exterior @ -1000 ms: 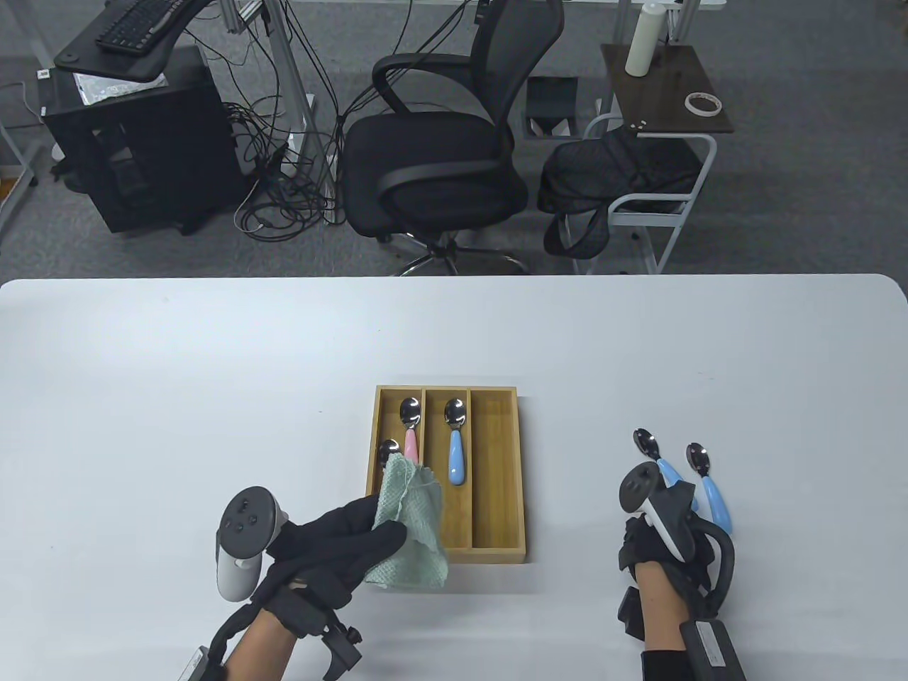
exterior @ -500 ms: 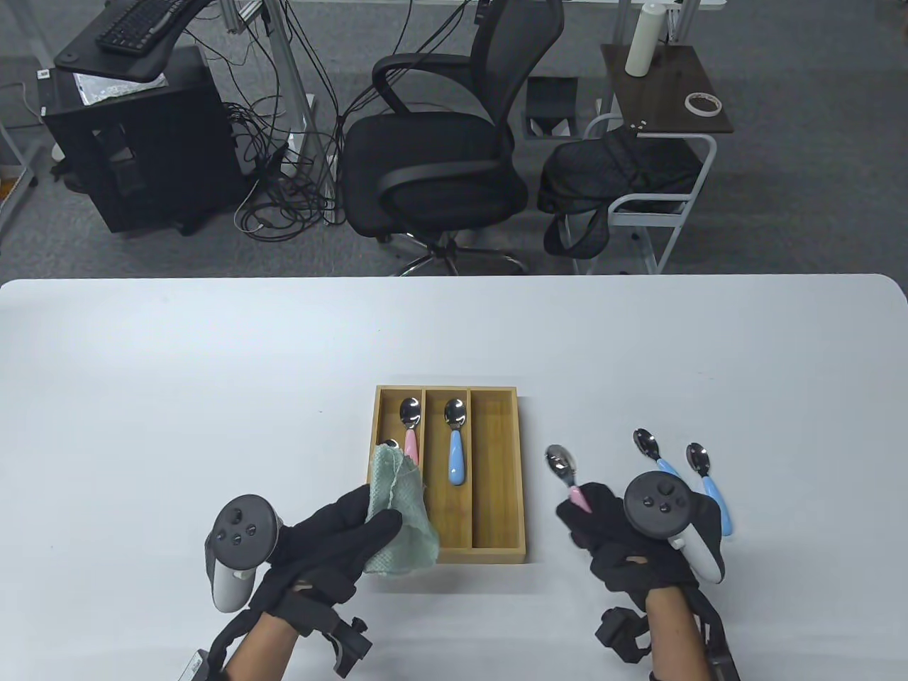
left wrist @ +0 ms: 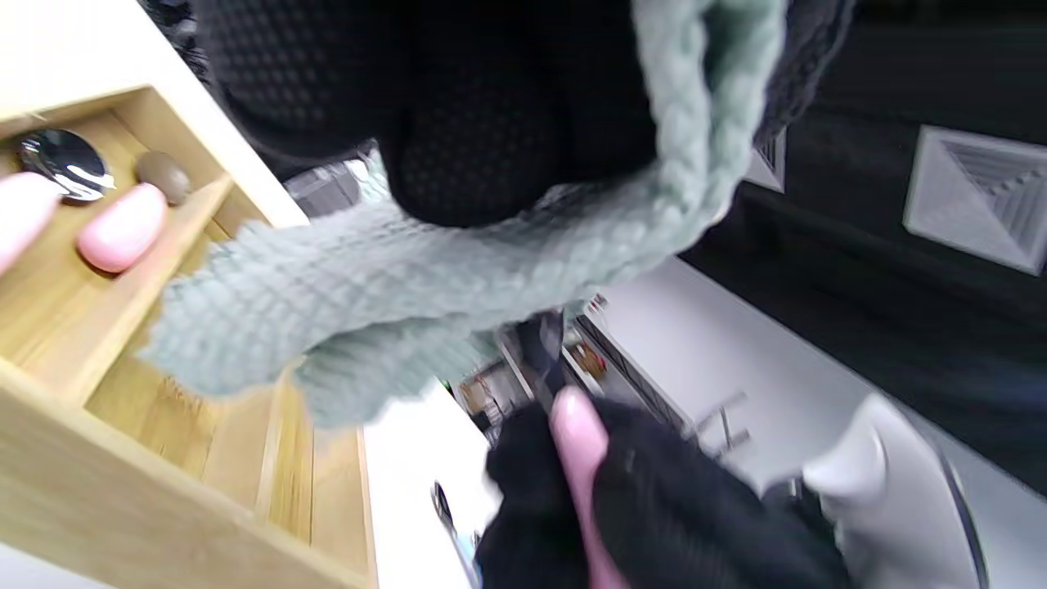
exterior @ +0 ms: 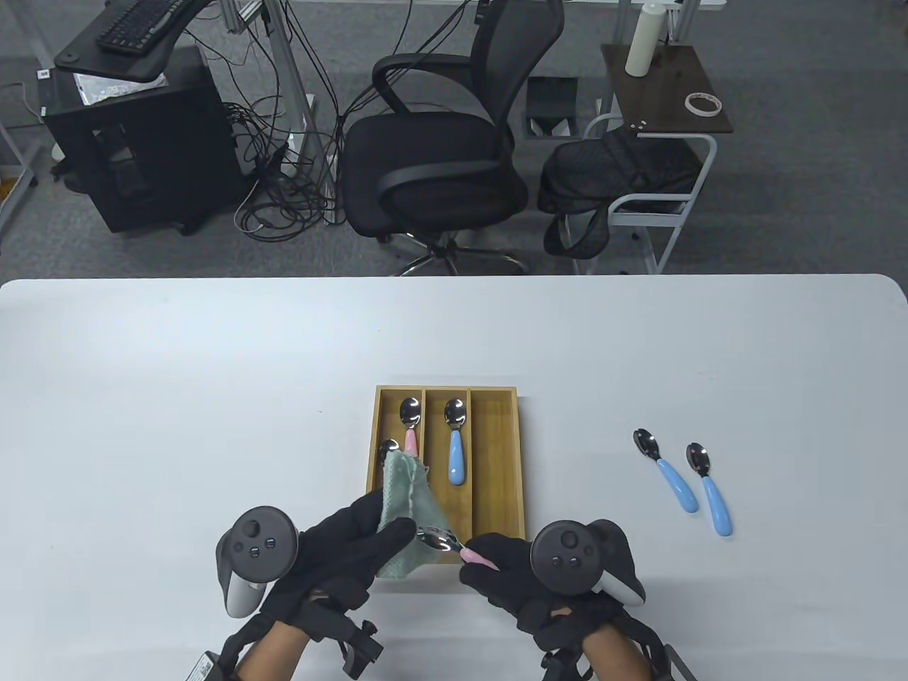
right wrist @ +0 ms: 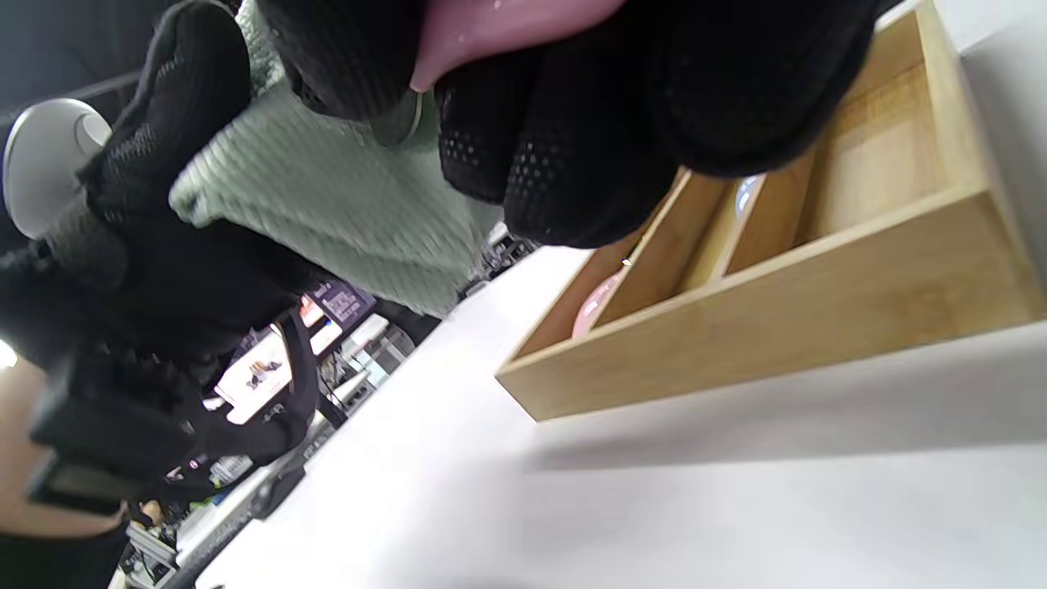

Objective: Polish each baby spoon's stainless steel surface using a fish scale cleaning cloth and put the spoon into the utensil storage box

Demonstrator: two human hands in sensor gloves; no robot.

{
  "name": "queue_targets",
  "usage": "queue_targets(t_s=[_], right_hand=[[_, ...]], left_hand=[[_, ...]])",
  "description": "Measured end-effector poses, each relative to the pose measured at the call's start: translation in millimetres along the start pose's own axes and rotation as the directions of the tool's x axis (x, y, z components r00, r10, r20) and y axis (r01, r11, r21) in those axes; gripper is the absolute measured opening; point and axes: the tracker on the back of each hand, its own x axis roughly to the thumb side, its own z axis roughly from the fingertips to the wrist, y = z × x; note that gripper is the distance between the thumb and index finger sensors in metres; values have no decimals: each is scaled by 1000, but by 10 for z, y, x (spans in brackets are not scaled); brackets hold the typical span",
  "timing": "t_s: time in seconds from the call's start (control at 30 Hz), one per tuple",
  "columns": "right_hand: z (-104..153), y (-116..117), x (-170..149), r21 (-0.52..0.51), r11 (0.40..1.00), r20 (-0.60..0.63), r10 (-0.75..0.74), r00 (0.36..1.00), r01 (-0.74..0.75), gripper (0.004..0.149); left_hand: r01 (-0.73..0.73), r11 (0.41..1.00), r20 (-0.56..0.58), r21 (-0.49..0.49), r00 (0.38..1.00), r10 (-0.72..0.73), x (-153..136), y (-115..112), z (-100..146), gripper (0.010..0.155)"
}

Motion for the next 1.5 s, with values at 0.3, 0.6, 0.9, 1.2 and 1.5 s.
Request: queue_targets(t_s=[0.3, 0.6, 0.9, 1.2, 1.5], right_hand=[[-12, 58, -9, -23, 993, 39, -116, 993, 117, 45], [-10, 55, -4, -47, 995, 65, -82, 995, 85, 45], [-5, 69, 27, -28, 999, 121, -26, 992, 30, 45], [6, 83, 54, -53, 998, 147, -28, 989, 37, 45], [9, 111, 50, -97, 995, 105, 5, 994, 5, 46]], left_hand=[[142, 990, 79, -11, 987, -141, 83, -113, 47, 70], [274, 958, 30, 81, 960, -277, 109, -151, 44, 53], [635, 766, 66, 95, 764, -642, 257, -239, 75, 67], [183, 982, -42, -41, 982, -184, -59, -134, -29, 52], [-70, 992, -126, -102, 990, 57, -183, -242, -56, 53]])
